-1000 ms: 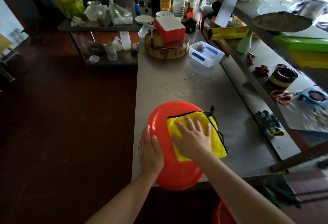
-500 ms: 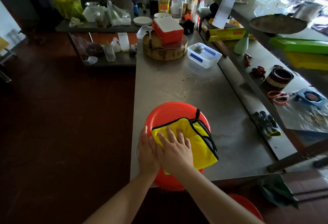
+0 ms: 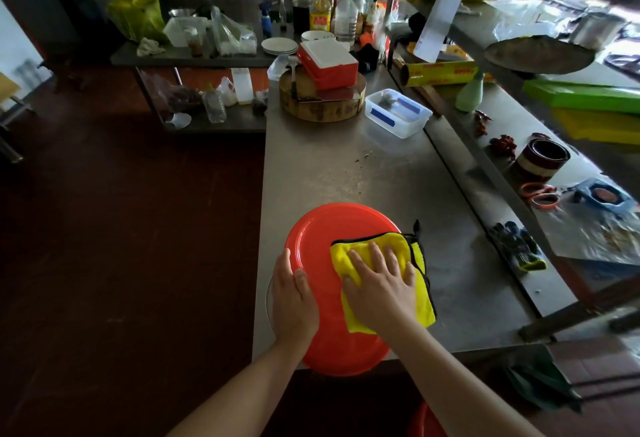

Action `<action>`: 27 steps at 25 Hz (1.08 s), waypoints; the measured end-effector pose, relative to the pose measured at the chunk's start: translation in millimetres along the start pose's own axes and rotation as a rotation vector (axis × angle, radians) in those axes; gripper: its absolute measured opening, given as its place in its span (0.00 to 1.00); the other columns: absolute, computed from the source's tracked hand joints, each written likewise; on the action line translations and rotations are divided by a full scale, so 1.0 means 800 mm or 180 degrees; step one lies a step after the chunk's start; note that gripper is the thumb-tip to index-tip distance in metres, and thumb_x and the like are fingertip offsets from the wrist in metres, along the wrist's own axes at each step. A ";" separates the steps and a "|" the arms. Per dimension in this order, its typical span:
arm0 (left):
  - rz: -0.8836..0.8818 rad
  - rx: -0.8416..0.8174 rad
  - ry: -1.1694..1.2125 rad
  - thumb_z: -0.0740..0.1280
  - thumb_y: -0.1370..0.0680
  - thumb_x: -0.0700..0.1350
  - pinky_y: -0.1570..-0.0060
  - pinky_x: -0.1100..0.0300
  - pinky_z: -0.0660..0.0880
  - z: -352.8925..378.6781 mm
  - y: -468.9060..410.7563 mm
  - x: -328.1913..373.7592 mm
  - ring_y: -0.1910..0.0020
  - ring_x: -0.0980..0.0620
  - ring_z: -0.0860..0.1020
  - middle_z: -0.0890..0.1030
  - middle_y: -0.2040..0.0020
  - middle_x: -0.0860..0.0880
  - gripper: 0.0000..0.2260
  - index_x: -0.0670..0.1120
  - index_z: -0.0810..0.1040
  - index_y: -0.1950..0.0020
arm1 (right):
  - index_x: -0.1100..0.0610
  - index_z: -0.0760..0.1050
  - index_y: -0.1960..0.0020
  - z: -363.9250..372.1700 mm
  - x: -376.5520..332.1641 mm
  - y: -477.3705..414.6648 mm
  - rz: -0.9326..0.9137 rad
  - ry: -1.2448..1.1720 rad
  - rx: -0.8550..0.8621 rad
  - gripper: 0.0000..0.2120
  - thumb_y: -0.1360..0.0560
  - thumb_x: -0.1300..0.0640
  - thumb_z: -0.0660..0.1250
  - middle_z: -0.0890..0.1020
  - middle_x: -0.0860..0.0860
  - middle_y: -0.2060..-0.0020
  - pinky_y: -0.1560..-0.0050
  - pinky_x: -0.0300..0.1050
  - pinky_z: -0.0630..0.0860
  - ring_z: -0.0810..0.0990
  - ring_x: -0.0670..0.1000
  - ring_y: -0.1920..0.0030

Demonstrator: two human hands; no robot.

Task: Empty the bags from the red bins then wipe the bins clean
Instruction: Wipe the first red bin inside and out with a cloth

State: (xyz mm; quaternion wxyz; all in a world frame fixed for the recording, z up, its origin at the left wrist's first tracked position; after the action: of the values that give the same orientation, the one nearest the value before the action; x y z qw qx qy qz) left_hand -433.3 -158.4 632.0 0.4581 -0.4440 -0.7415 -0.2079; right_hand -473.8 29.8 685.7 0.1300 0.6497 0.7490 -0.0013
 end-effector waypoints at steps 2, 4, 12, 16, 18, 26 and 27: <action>0.0068 0.0070 0.0039 0.42 0.17 0.63 0.31 0.42 0.70 -0.003 0.000 0.004 0.27 0.50 0.68 0.67 0.24 0.51 0.26 0.57 0.55 0.20 | 0.37 0.51 0.19 0.009 -0.031 0.011 -0.0201 -0.0112 -0.0047 0.29 0.19 0.34 0.48 0.47 0.46 0.18 0.21 0.59 0.43 0.40 0.53 0.18; 0.0204 0.0061 0.0050 0.45 0.16 0.59 0.32 0.43 0.71 -0.003 0.000 0.003 0.28 0.49 0.69 0.67 0.25 0.49 0.25 0.54 0.56 0.20 | 0.38 0.52 0.19 0.017 -0.062 0.023 -0.0434 -0.0164 -0.0108 0.30 0.20 0.35 0.41 0.49 0.46 0.18 0.21 0.59 0.45 0.40 0.53 0.19; 0.0192 0.0029 0.0048 0.44 0.17 0.62 0.32 0.44 0.70 -0.006 -0.002 0.005 0.28 0.53 0.68 0.67 0.25 0.52 0.26 0.56 0.56 0.20 | 0.34 0.56 0.22 0.000 -0.009 0.019 -0.0359 0.0073 0.0179 0.36 0.27 0.30 0.32 0.56 0.40 0.20 0.21 0.60 0.44 0.48 0.50 0.19; 0.0197 -0.0017 0.0005 0.44 0.16 0.63 0.32 0.44 0.71 0.000 0.002 0.008 0.28 0.54 0.67 0.65 0.25 0.53 0.25 0.57 0.54 0.20 | 0.34 0.59 0.22 -0.003 0.029 0.010 -0.0089 -0.0096 0.0138 0.38 0.28 0.30 0.33 0.57 0.41 0.20 0.24 0.66 0.33 0.42 0.51 0.18; 0.0112 -0.0034 -0.0023 0.43 0.17 0.64 0.32 0.43 0.71 0.003 0.002 0.006 0.27 0.53 0.67 0.65 0.24 0.53 0.26 0.58 0.54 0.20 | 0.36 0.59 0.22 -0.001 0.008 0.015 -0.0287 -0.0104 0.0128 0.39 0.28 0.31 0.32 0.55 0.41 0.19 0.23 0.65 0.33 0.41 0.53 0.18; 0.0103 -0.0061 0.0123 0.43 0.18 0.63 0.28 0.45 0.67 0.001 -0.001 0.006 0.25 0.50 0.65 0.64 0.23 0.49 0.29 0.53 0.56 0.20 | 0.40 0.60 0.22 0.016 -0.075 0.015 -0.0815 -0.0018 -0.0188 0.34 0.22 0.35 0.34 0.52 0.40 0.19 0.22 0.64 0.40 0.41 0.56 0.18; 0.0104 -0.0047 0.0148 0.43 0.18 0.62 0.28 0.45 0.67 0.002 -0.001 0.006 0.25 0.50 0.65 0.65 0.23 0.49 0.28 0.53 0.57 0.20 | 0.41 0.60 0.22 0.017 -0.079 0.005 -0.0796 0.0004 -0.0262 0.28 0.18 0.37 0.40 0.52 0.39 0.19 0.22 0.65 0.41 0.41 0.56 0.18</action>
State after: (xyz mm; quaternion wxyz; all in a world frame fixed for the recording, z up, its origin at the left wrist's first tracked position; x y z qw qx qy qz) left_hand -435.7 -155.5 635.8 0.4752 -0.4544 -0.7218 -0.2161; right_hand -459.9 -33.1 685.8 0.1549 0.5454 0.8237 0.0137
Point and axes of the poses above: each hand's wrist, its own y-axis away from the middle knuckle, its own z-axis out of the palm, x = y × z, the point moved 10 cm from there along -y, towards the middle knuckle
